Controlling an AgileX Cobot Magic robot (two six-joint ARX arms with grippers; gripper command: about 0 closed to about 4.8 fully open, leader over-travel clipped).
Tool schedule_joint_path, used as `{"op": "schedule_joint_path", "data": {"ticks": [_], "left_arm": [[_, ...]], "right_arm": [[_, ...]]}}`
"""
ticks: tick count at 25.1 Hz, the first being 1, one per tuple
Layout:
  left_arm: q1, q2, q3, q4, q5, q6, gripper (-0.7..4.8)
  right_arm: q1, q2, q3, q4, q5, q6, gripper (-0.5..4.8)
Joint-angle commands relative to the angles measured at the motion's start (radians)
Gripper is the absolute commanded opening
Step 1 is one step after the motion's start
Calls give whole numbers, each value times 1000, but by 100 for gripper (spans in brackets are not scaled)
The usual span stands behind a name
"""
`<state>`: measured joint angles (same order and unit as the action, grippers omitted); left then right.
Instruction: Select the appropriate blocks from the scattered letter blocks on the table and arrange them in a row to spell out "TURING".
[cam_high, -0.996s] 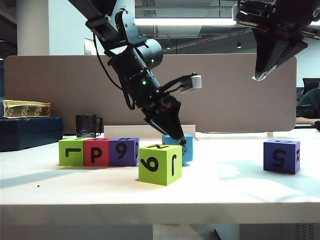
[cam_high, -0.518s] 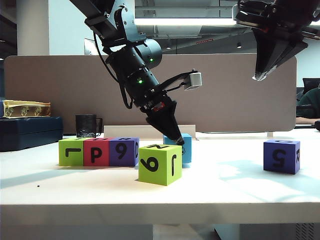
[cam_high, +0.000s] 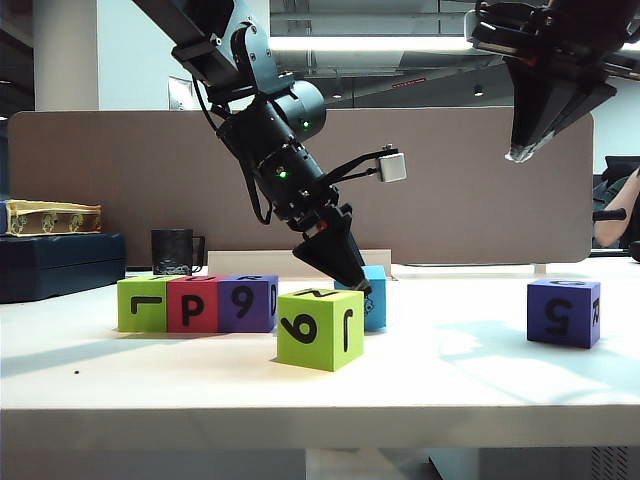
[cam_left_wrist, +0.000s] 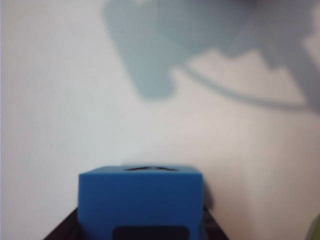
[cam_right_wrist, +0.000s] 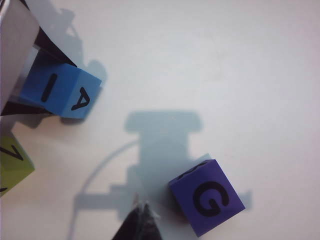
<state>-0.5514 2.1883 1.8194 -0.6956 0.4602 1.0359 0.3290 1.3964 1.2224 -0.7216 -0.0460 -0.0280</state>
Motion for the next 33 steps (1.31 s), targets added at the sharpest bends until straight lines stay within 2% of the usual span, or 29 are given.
{"op": "schedule_joint_path", "data": {"ticks": [1, 7, 12, 15, 19, 21, 23, 27, 29, 31, 33], "left_arm": [[1, 5, 0, 1, 4, 3, 236], [2, 7, 0, -6, 4, 3, 252], [2, 7, 0, -4, 4, 3, 340], [2, 7, 0, 7, 3, 4, 342], [1, 6, 1, 28, -57, 3, 349], [2, -2, 1, 37, -64, 2, 407], [2, -14, 2, 49, -68, -23, 423], [2, -58, 3, 78, -84, -106, 435], [2, -92, 22, 75, -114, -190, 435], [2, -126, 49, 61, -175, -358, 435], [2, -170, 62, 50, -195, -535, 434]], "right_arm": [[2, -5, 3, 7, 0, -3, -1], [2, -5, 3, 7, 0, -3, -1], [2, -5, 3, 7, 0, -3, -1], [2, -5, 3, 7, 0, -3, -1], [2, -5, 3, 8, 0, -3, -1], [2, -5, 3, 7, 0, -3, -1], [2, -5, 3, 8, 0, -3, -1], [2, -5, 3, 8, 0, -3, -1], [2, -5, 3, 8, 0, -3, -1], [2, -5, 3, 8, 0, -3, -1], [2, -5, 3, 8, 3, -3, -1]]}}
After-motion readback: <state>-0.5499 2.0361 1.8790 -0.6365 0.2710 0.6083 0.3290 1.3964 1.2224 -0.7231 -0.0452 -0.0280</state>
